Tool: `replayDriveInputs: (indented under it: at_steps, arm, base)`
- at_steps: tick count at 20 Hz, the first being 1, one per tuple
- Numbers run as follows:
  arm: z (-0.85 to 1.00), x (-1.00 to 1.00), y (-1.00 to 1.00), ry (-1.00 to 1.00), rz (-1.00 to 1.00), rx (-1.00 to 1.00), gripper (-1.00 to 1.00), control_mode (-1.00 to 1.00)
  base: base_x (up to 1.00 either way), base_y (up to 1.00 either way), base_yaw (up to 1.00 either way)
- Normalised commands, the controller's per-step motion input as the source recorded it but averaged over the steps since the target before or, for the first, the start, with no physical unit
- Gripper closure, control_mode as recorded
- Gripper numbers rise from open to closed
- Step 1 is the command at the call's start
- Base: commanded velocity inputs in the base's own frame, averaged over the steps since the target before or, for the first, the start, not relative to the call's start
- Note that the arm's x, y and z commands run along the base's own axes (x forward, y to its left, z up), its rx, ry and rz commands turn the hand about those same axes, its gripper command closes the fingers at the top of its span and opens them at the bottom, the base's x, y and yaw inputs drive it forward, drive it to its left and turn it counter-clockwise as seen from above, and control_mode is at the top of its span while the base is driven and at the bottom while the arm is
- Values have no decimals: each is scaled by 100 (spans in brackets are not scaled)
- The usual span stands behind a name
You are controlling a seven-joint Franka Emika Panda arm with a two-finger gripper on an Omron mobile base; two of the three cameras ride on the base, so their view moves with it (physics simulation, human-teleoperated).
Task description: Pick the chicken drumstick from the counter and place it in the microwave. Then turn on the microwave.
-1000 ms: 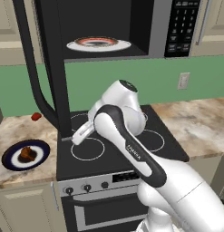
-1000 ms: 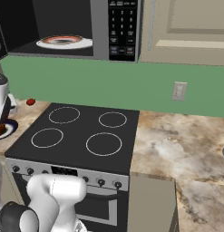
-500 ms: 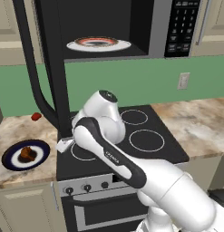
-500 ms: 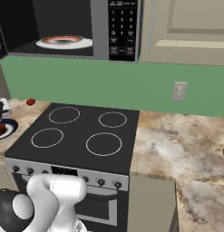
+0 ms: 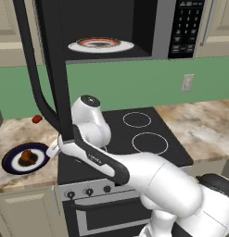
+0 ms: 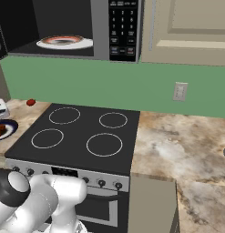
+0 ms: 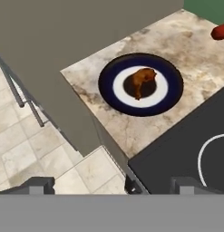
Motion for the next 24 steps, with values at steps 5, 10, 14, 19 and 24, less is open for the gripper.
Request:
replayDriveInputs:
  at_steps: [5, 10, 14, 19, 24]
  arm:
    - [-31, 34, 21, 0, 0, -2, -100, -100]
    - [-28, 29, 19, 0, 0, 0, -100, -100]
    - [-30, 18, 29, 0, -1, 0, -100, -100]
    - [-18, 10, 28, 0, -4, 0, -100, -100]
    - [-16, 16, 23, 0, -8, -3, -100, -100]
  base:
    - [0, 0, 0]
    - [0, 0, 0]
    - [0, 0, 0]
    - [0, 0, 0]
    - [0, 0, 0]
